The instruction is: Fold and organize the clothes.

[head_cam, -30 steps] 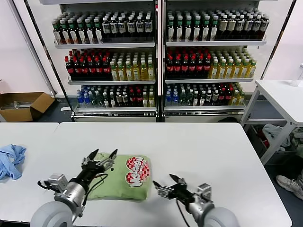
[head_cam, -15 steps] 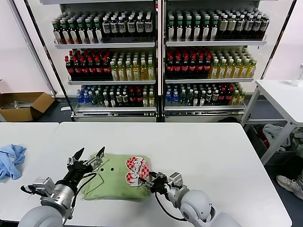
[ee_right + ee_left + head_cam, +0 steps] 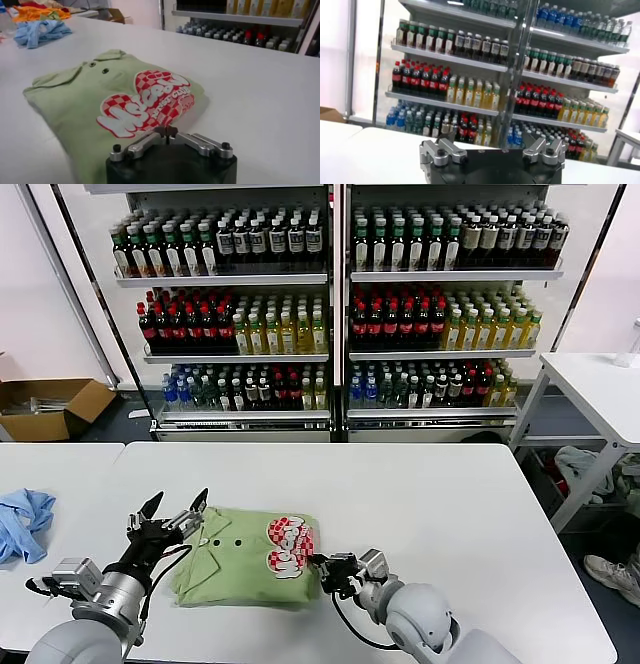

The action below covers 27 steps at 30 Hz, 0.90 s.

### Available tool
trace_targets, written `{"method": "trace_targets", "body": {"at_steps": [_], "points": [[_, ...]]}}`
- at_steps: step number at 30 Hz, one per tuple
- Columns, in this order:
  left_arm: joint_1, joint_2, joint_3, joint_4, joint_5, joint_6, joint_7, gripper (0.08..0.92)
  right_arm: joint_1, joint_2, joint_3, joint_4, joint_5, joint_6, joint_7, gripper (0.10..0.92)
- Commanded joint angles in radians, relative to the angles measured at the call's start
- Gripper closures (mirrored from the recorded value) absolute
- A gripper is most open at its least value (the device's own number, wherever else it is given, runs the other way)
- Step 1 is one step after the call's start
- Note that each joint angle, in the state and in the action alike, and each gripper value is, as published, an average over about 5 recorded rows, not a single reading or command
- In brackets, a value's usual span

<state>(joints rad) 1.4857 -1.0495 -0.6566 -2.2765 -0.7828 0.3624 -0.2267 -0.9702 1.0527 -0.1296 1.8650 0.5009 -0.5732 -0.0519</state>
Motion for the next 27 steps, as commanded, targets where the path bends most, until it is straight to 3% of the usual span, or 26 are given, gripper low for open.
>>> {"method": "trace_targets", "body": {"at_steps": [1,27], "points": [[0.004,-0.003,-0.010,0.004,0.000,-0.004,-0.002,0.177,-0.103,-0.060,0.089,0.054,-0.011,-0.001,-0.013,0.919],[0.009,-0.018,0.017,0.001,0.003,-0.006,0.011,0.177,-0.298,-0.193,0.334,0.209,0.028,0.040,-0.078,0.911]]}}
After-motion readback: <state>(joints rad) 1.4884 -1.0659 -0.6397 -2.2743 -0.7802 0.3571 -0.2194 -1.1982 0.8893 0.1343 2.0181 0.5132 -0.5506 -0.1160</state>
